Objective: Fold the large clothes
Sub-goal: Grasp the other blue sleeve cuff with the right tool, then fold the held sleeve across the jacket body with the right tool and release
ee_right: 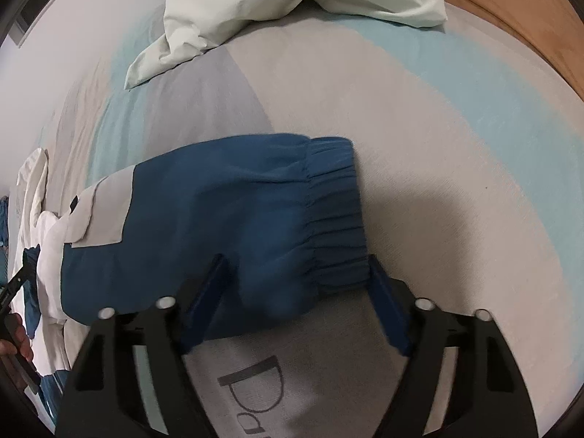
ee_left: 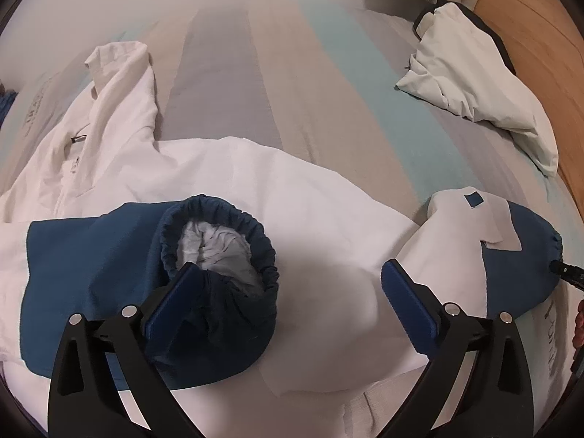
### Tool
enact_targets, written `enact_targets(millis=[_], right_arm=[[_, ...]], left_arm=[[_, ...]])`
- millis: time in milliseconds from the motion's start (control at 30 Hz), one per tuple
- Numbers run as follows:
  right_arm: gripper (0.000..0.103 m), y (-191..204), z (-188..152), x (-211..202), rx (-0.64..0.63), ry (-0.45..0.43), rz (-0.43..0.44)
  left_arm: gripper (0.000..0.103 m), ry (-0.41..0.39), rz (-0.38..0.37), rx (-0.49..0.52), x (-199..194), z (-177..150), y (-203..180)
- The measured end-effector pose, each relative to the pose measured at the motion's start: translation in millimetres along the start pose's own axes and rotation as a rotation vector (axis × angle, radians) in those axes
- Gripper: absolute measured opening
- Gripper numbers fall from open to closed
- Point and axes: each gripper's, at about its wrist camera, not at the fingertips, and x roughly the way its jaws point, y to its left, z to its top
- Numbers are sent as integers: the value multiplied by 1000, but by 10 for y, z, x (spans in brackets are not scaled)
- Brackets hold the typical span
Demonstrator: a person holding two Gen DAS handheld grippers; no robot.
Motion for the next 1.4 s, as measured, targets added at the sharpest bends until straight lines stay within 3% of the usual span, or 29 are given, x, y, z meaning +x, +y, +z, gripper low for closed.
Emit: enact_targets(millis=[267,667,1067,1400], right_arm=[[35,82,-23,-47,-4,9,19],[10,579,-17,-369,-82,-44,107],[3,1332,-12,-691,-154,-105,178],[3,2388,-44,-1033,-269,-148,260]], left_arm=[[97,7,5,0,-72,-11,111],[97,-10,36,-37,-315,-96,373],[97,-41,56,-100,-643,-208,767],[97,-73,102,-160,-1074,-315,1476]])
